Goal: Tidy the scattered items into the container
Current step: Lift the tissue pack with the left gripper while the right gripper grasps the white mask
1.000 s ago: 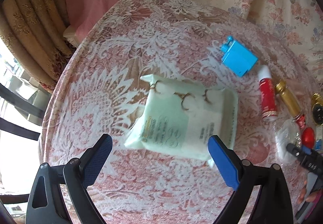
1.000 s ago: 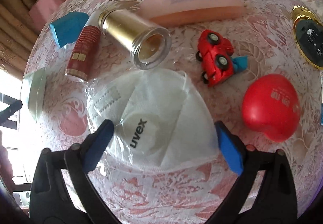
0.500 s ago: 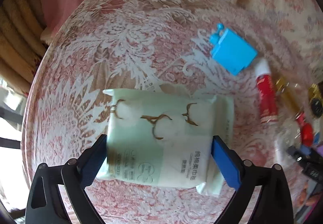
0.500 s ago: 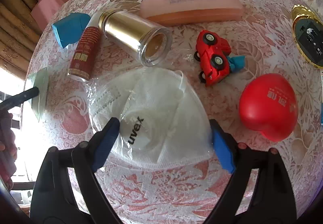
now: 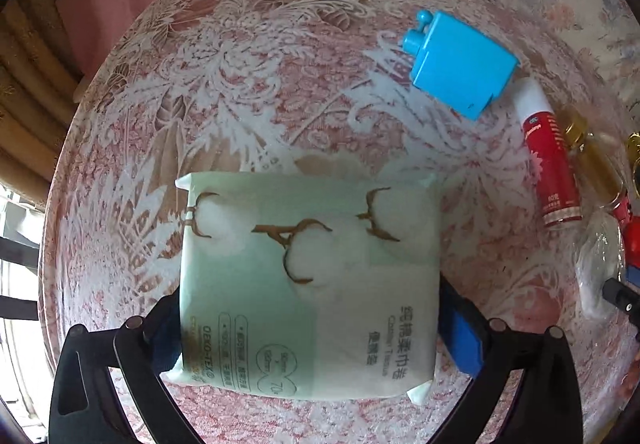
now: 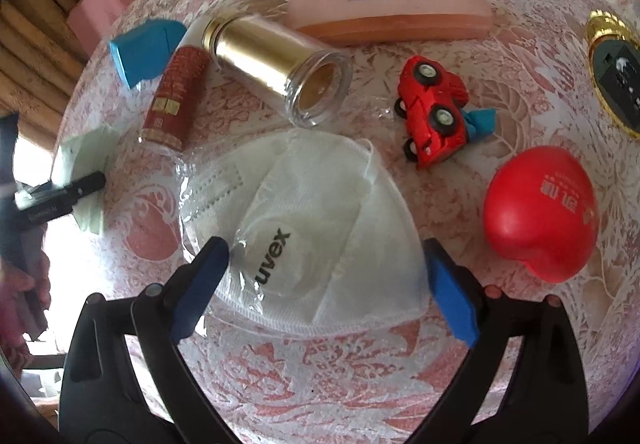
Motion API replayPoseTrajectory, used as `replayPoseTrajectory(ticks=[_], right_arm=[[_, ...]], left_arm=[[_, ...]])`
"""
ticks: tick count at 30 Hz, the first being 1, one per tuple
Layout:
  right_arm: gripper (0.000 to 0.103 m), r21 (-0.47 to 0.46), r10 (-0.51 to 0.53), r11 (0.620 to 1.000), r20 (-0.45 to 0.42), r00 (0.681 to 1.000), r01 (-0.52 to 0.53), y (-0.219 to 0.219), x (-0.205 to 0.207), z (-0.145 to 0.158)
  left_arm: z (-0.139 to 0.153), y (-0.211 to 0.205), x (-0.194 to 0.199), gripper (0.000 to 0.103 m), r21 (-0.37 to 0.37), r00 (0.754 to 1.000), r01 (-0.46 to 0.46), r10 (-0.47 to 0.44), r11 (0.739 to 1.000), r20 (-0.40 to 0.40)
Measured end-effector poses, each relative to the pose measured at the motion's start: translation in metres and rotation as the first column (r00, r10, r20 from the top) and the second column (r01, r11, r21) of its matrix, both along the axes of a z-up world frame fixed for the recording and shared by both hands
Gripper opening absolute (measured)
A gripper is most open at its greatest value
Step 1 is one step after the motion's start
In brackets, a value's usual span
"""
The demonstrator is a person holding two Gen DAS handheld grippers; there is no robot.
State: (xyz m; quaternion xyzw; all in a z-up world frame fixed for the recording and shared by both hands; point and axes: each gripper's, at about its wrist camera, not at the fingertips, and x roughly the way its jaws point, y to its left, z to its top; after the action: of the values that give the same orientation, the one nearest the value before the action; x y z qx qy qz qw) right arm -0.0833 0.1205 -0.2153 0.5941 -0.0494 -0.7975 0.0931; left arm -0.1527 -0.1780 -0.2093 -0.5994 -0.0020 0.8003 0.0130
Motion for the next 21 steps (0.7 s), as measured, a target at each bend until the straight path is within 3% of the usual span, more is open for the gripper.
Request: replayPoseTrajectory(ticks=[3, 11, 16, 18, 19, 21], right_arm=[[0.096, -0.001, -0.007, 1.0, -0.006, 1.0, 0.007, -0.003, -0.001, 0.0], [0.102, 0.11, 0.043, 0.993, -0.035, 0.998, -0.038, -0.038, -0.013, 0.001], [0.103, 0.072, 0.018, 0.997, -0.008, 1.0, -0.017, -0.036, -0.017, -0.006], [0.103, 0.07, 0.017, 0.997, -0.011, 1.0, -0.016, -0.036, -0.017, -0.006], [0.103, 0.07, 0.016, 0.997, -0.015, 1.0, -0.015, -0.037, -0.017, -0.007], [0.103, 0.071, 0.016, 0.997, -0.018, 1.0, -0.015, -0.039, -0.018, -0.007]], left_arm=[[0.001, -0.001, 0.002, 0.103, 0.0, 1.0, -0.002, 0.002, 1.0, -0.01], [0.002, -0.002, 0.013, 0.103, 0.001, 1.0, -0.009, 0.009, 1.0, -0.014], [-0.001, -0.004, 0.019, 0.103, 0.0, 1.0, -0.007, 0.007, 1.0, -0.009], [-0.005, 0.001, -0.003, 0.103, -0.005, 0.999, -0.032, 0.032, 0.999, -0.01], [-0.01, 0.004, -0.026, 0.103, -0.011, 1.0, -0.011, 0.011, 1.0, -0.009], [-0.013, 0.006, -0.037, 0.103, -0.012, 1.0, 0.001, -0.001, 1.0, -0.013]])
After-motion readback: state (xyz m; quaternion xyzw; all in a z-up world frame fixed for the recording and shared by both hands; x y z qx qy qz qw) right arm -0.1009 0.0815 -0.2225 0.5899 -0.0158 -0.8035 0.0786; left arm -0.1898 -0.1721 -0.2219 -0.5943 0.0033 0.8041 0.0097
